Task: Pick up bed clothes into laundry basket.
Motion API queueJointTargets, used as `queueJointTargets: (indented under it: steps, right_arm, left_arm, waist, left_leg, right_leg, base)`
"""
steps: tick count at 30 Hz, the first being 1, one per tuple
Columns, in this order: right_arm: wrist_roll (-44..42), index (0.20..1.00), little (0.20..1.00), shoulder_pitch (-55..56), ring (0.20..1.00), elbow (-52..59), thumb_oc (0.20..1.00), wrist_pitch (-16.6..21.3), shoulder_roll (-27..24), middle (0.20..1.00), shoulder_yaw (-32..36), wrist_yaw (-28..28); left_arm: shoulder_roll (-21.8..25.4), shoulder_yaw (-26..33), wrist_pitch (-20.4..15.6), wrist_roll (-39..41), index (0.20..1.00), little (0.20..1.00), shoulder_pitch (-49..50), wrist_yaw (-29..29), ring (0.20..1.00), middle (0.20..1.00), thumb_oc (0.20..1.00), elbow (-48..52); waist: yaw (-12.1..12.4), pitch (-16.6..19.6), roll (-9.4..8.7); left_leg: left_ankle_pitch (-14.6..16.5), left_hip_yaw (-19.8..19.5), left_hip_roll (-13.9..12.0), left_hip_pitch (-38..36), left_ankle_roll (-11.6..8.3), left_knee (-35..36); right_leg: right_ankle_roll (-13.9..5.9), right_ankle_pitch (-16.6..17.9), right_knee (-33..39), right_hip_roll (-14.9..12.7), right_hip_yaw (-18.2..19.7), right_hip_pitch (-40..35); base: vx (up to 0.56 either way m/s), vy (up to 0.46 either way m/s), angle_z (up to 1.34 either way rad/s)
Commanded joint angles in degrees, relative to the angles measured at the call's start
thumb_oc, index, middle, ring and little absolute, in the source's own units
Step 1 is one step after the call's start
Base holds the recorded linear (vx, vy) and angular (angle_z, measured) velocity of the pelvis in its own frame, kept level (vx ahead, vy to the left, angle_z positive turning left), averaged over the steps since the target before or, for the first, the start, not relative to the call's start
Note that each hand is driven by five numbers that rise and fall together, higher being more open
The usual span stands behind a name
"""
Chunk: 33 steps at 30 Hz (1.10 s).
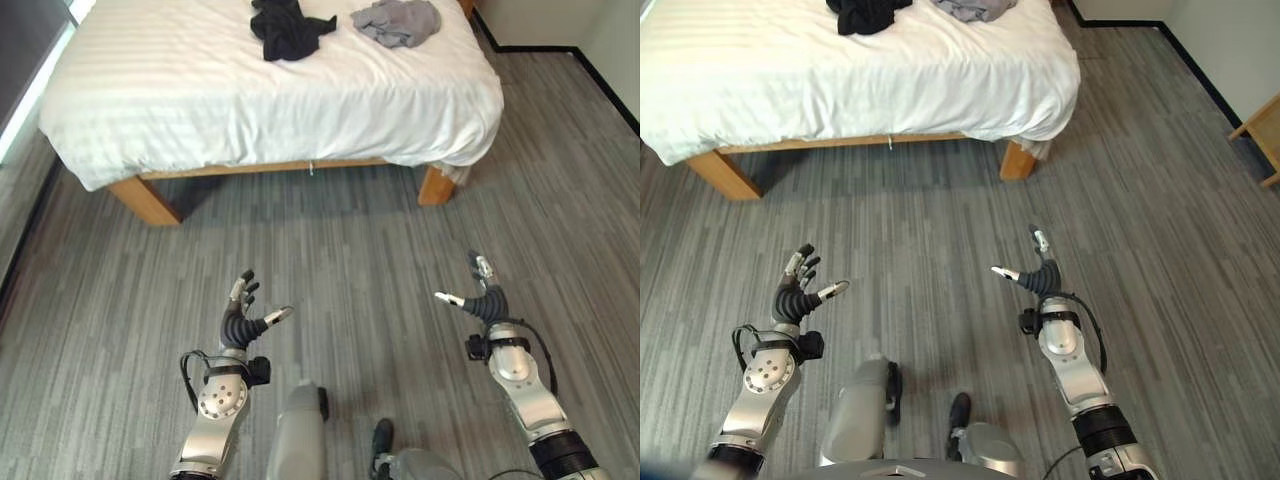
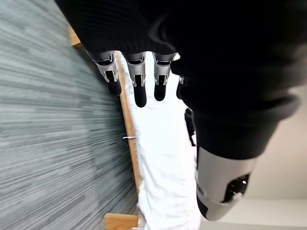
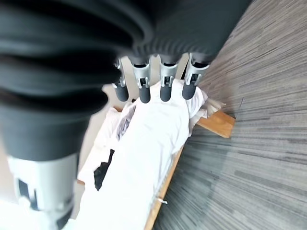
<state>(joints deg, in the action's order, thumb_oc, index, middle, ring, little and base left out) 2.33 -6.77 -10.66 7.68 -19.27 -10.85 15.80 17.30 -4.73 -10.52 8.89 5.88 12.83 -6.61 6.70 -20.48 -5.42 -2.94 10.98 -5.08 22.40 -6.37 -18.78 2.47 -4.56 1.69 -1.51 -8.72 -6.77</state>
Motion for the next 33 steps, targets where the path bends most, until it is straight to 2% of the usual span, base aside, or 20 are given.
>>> queueJointTargets:
  steps: [1, 2, 5, 6, 7, 9, 11, 14, 15, 17, 18, 21, 22, 23, 25, 26, 27, 29, 30, 33]
  right_arm:
    - [2.02, 1.000, 1.000, -2.44, 1.000, 2.63, 1.000, 2.04, -1.78, 1.000, -1.37, 0.72]
    - [3.60, 1.000, 1.000, -3.11, 1.000, 3.25, 1.000, 1.59, -2.06, 1.000, -1.92, 0.21]
    - [4.27, 1.000, 1.000, -2.87, 1.000, 3.54, 1.000, 1.71, -1.76, 1.000, -2.64, -0.22]
    - [5.73, 1.000, 1.000, -2.80, 1.000, 3.42, 1.000, 1.65, -0.23, 1.000, -3.69, -0.44]
    - [5.75, 1.000, 1.000, -2.86, 1.000, 3.40, 1.000, 1.65, -0.23, 1.000, -3.70, -0.43]
    - [5.90, 1.000, 1.000, -3.30, 1.000, 3.35, 1.000, 1.40, 0.28, 1.000, -4.61, -0.72]
    - [6.79, 1.000, 1.000, -3.77, 1.000, 3.50, 1.000, 1.44, 0.36, 1.000, -4.67, -0.84]
    - [7.07, 1.000, 1.000, -4.75, 1.000, 4.79, 1.000, 1.52, -0.49, 1.000, -4.65, -0.33]
    - [7.48, 1.000, 1.000, -5.57, 1.000, 5.65, 1.000, 1.46, -1.31, 1.000, -4.46, -0.49]
    - [7.80, 1.000, 1.000, -5.90, 1.000, 5.48, 1.000, 1.48, -1.58, 1.000, -4.17, -0.02]
    - [9.55, 1.000, 1.000, -6.02, 1.000, 5.05, 1.000, 1.14, -2.52, 1.000, -2.82, 1.83]
    - [10.67, 1.000, 1.000, -4.85, 1.000, 4.21, 1.000, 0.80, -3.95, 1.000, -1.56, 2.87]
    - [10.56, 1.000, 1.000, -4.86, 1.000, 2.93, 1.000, 0.14, -5.23, 1.000, -0.39, 3.41]
    - [11.02, 1.000, 1.000, -5.55, 1.000, 1.58, 1.000, -0.71, -6.63, 1.000, 0.79, 4.55]
    - [11.92, 1.000, 1.000, -5.79, 1.000, 1.43, 1.000, -1.22, -7.44, 1.000, 1.32, 5.09]
    - [14.93, 1.000, 1.000, -6.30, 1.000, 0.82, 1.000, -2.39, -8.90, 1.000, 1.66, 6.15]
    - [16.47, 1.000, 1.000, -6.73, 1.000, 0.46, 1.000, -3.07, -9.61, 1.000, 1.63, 6.54]
    - [18.64, 1.000, 1.000, -7.99, 1.000, -1.36, 1.000, -4.44, -11.43, 1.000, 0.15, 4.59]
    - [20.89, 1.000, 1.000, -9.18, 1.000, -3.79, 1.000, -5.64, -13.20, 1.000, -0.31, 4.34]
    - [24.02, 1.000, 1.000, -10.00, 1.000, -5.12, 1.000, -7.59, -16.50, 1.000, 0.48, 5.08]
  left_arm:
    - [2.48, 0.55, -1.49, 1.29, 1.000, 1.000, 1.14, -0.36, 1.000, 1.000, 1.000, 1.63]
    - [2.68, 0.81, -1.20, 1.53, 1.000, 1.000, 1.81, -0.94, 1.000, 1.000, 1.000, 1.14]
    - [2.79, 0.78, -0.94, 1.09, 1.000, 1.000, 2.23, -0.86, 1.000, 1.000, 1.000, 1.37]
    - [3.64, -0.16, -0.24, -0.64, 1.000, 1.000, 0.64, -0.75, 1.000, 1.000, 1.000, 0.68]
    - [3.63, -0.13, -0.25, -0.64, 1.000, 1.000, 0.59, -0.75, 1.000, 1.000, 1.000, 0.66]
    - [4.82, -0.65, -0.29, -0.90, 1.000, 1.000, -0.33, -0.38, 1.000, 1.000, 1.000, 0.71]
    - [5.99, -0.85, -0.58, -1.87, 1.000, 1.000, -1.83, -0.16, 1.000, 1.000, 1.000, 1.12]
    - [6.64, -1.90, -0.91, -1.93, 1.000, 1.000, -4.40, 0.40, 1.000, 1.000, 1.000, 1.06]
    - [7.07, -1.56, -1.18, -2.31, 1.000, 1.000, -4.75, 0.17, 1.000, 1.000, 1.000, 1.63]
    - [7.39, -1.38, -1.38, -3.22, 1.000, 1.000, -5.34, 0.44, 1.000, 1.000, 1.000, 1.28]
    - [7.89, 0.15, -1.54, -6.54, 1.000, 1.000, -7.02, 2.77, 1.000, 1.000, 1.000, 1.09]
    - [8.04, 1.15, -2.23, -7.81, 1.000, 1.000, -8.32, 4.19, 1.000, 1.000, 1.000, 1.56]
    - [7.23, 1.86, -2.49, -6.76, 1.000, 1.000, -9.91, 5.20, 1.000, 1.000, 1.000, 1.80]
    - [6.33, 2.14, -2.71, -4.64, 1.000, 1.000, -11.33, 6.07, 1.000, 1.000, 1.000, 1.32]
    - [6.44, 2.60, -2.89, -3.74, 1.000, 1.000, -11.24, 6.10, 1.000, 1.000, 1.000, 1.42]
    - [6.46, 3.29, -3.14, -2.99, 1.000, 1.000, -10.30, 5.71, 1.000, 1.000, 1.000, 1.08]
    - [6.35, 3.54, -3.01, -3.09, 1.000, 1.000, -9.83, 5.64, 1.000, 1.000, 1.000, 0.50]
    - [5.90, 4.10, -2.74, -2.86, 1.000, 1.000, -8.03, 4.90, 1.000, 1.000, 1.000, -0.02]
    - [5.27, 4.26, -2.80, -1.49, 1.000, 1.000, -6.64, 4.26, 1.000, 1.000, 1.000, -0.21]
    - [5.76, 4.91, -2.03, -1.24, 1.000, 1.000, -2.90, 2.95, 1.000, 1.000, 1.000, 1.34]
  waist:
    - [0.53, 4.58, 1.55]
    - [0.81, 5.50, 1.82]
    - [1.06, 5.96, 1.72]
    - [0.00, 6.40, 0.86]
    - [0.16, 6.50, 1.00]
    - [-1.77, 5.87, 1.32]
    - [-3.28, 5.42, 2.78]
    - [-6.34, 4.47, 4.17]
    - [-7.85, 4.83, 3.70]
    - [-9.10, 5.16, 3.67]
    - [-11.15, 5.84, 3.77]
    - [-11.89, 6.43, 3.19]
    - [-12.36, 5.83, 3.58]
    - [-12.07, 4.92, 2.33]
    - [-11.89, 4.76, 1.54]
    - [-11.60, 5.14, 1.92]
    - [-11.35, 5.23, 2.32]
    - [-10.47, 6.16, 3.37]
    - [-9.43, 6.61, 3.98]
    - [-8.01, 7.54, 4.24]
  left_leg:
    - [-3.06, 4.20, -2.58, -5.75, 0.09, 14.32]
    - [-4.10, 6.30, -2.75, -7.70, 0.72, 18.99]
    - [-5.28, 6.56, -2.02, -9.40, 1.53, 20.08]
    - [-3.65, 8.03, 1.61, -15.94, 4.29, 22.75]
    - [-3.79, 8.17, 1.38, -15.79, 4.29, 22.81]
    - [-1.96, 7.93, 2.36, -19.42, 5.96, 23.78]
    - [-0.35, 7.81, 1.16, -22.00, 6.34, 23.78]
    - [2.01, 6.05, 0.97, -25.23, 5.26, 23.78]
    - [3.88, 5.26, 1.38, -26.99, 4.08, 23.78]
    - [5.13, 4.37, 1.42, -28.31, 3.47, 23.78]
    - [9.10, 2.99, 2.23, -32.90, 2.70, 23.78]
    - [12.71, 1.07, 4.13, -37.06, 2.55, 20.81]
    - [11.85, 0.64, 3.97, -33.23, 0.02, 7.32]
    - [8.72, 4.29, 0.75, -27.24, -3.30, -6.17]
    - [6.65, 7.57, -2.25, -24.66, -3.89, -10.14]
    - [5.69, 13.46, -6.97, -24.61, -3.12, -7.96]
    - [6.65, 15.48, -7.74, -25.22, -2.70, -4.19]
    - [5.14, 16.08, -6.49, -25.22, -1.80, 9.19]
    - [1.93, 16.44, -6.55, -24.07, -2.00, 13.67]
    - [-1.39, 18.15, -6.45, -25.93, -1.44, 20.88]
  right_leg:
    - [-5.44, -5.73, 2.52, -0.95, -0.12, -8.97]
    - [-6.26, -7.42, 1.09, -0.97, -0.36, -10.88]
    - [-6.74, -7.42, -1.36, -1.38, 0.14, -10.98]
    - [-10.67, -0.10, -18.25, -3.69, -0.82, -5.75]
    - [-10.61, 0.05, -18.31, -3.51, -0.63, -5.45]
    - [-13.28, 8.26, -31.63, -4.87, -0.25, 0.78]
    - [-13.53, 9.52, -38.25, -5.86, -0.27, 6.33]
    - [-10.33, 3.02, -29.45, -8.26, -3.25, 14.08]
    - [-10.00, 2.12, -14.09, -7.41, -3.23, 14.57]
    - [-10.32, 4.14, -6.33, -6.48, -2.44, 15.22]
    - [-12.05, 7.88, 0.94, -6.02, 0.30, 18.56]
    - [-11.51, 9.41, 1.41, -6.88, 0.80, 14.94]
    - [-10.48, 10.24, 2.26, -7.93, -0.99, 10.90]
    - [-8.88, 9.28, 3.06, -9.36, -2.95, 6.82]
    - [-8.11, 8.79, 3.31, -10.10, -4.24, 5.74]
    - [-7.80, 7.17, 3.31, -10.02, -6.18, 4.26]
    - [-8.28, 6.41, 3.31, -9.71, -6.48, 3.53]
    - [-9.70, 5.01, 3.31, -9.70, -6.82, 2.51]
    - [-10.01, 3.89, 3.31, -9.40, -7.58, 0.93]
    - [-10.38, 2.99, 3.31, -9.06, -8.83, -1.34]
  base:
    - [0.69, 0.210, -0.06]
    - [0.52, 0.160, -0.09]
    - [0.45, 0.176, -0.19]
    - [0.45, 0.210, -0.42]
    - [0.60, 0.301, -0.39]
    - [0.33, 0.177, -0.13]
    - [0.44, 0.130, 0.40]
    - [0.62, -0.032, 0.46]
    - [0.45, -0.133, 0.63]
    - [0.63, -0.179, 0.76]
    - [0.90, -0.217, 1.29]
    - [0.73, -0.228, 1.04]
    - [0.43, -0.277, 0.76]
    - [0.50, -0.340, 0.55]
    - [0.25, -0.151, 0.58]
    - [0.29, -0.004, 0.09]
    - [0.50, 0.079, -0.37]
    - [0.41, 0.167, -0.34]
    - [0.31, 0.148, -0.36]
    - [0.41, 0.145, -0.37]
